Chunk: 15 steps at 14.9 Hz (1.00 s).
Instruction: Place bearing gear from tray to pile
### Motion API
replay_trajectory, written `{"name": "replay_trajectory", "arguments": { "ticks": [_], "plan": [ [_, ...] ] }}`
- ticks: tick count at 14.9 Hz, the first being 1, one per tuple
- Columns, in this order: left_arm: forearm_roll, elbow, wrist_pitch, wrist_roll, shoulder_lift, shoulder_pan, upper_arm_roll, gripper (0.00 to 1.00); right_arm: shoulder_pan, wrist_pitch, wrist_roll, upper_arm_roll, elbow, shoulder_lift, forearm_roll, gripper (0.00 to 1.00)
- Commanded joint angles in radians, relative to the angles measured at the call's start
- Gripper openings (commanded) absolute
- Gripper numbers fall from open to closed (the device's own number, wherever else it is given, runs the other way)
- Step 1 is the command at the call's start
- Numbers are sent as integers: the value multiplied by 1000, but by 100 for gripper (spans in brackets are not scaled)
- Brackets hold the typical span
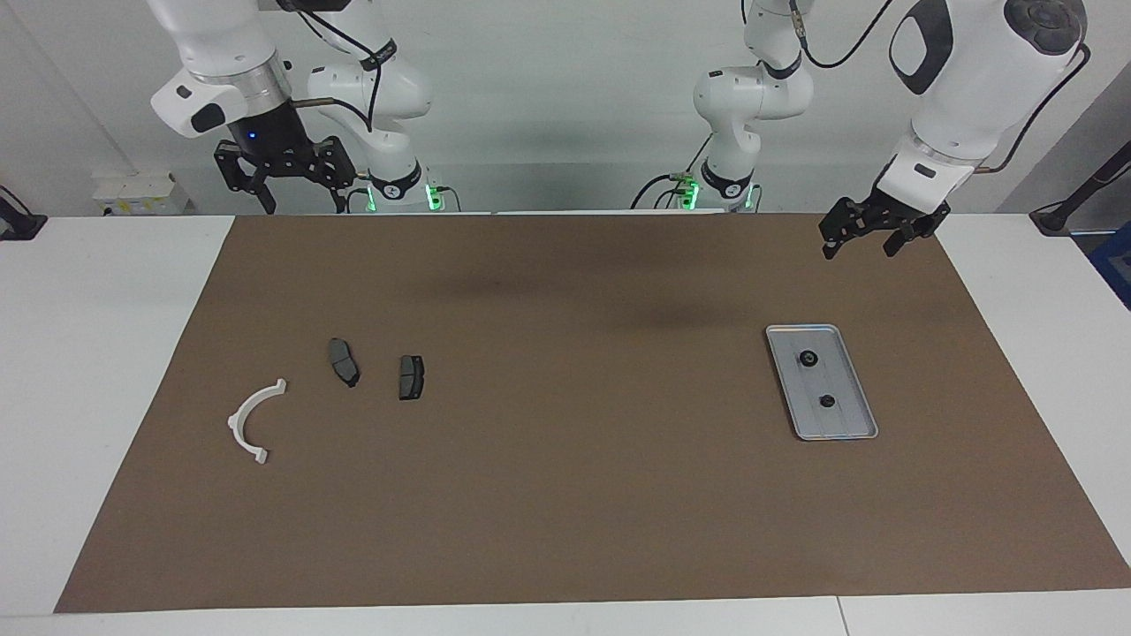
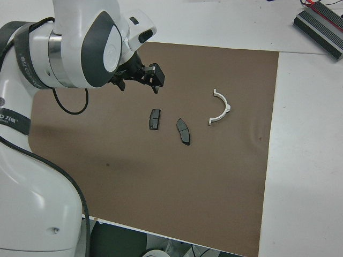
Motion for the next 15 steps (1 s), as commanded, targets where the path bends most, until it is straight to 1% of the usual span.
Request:
{"name": "replay_trajectory", "arguments": {
  "ticks": [1, 7, 8, 10, 11, 12, 13, 14, 15],
  "plan": [
    [-10, -42, 28, 5, -33, -6, 7, 100, -16, 17, 5, 6, -13, -6, 21, 100],
    [-9, -42, 13, -5, -45, 7, 8, 100, -16, 20, 2, 6, -13, -6, 21, 100],
    [-10, -60, 22, -2, -63, 9, 10, 100, -14, 20, 4, 6, -13, -6, 21, 100],
    [-10, -79, 47, -4, -70, 9, 13, 100, -14, 22, 5, 6, -12, -6, 21, 100],
    [-10, -106, 77, 11, -76, 10, 14, 100, -16, 22, 5, 6, -12, -6, 21, 100],
    [-10, -152, 106, 22, -100, 20, 17, 97, -14, 22, 4, 6, -12, -6, 21, 100],
    [-10, -224, 144, 45, -129, 55, 16, 95, -14, 22, 5, 6, -12, -6, 21, 100],
    [-10, -299, 216, 77, -158, 79, 16, 96, -11, 22, 8, 6, -10, -6, 21, 100],
    [-10, -388, 305, 94, -175, 84, 16, 99, -7, 22, 13, 6, -12, -6, 21, 100]
  ]
}}
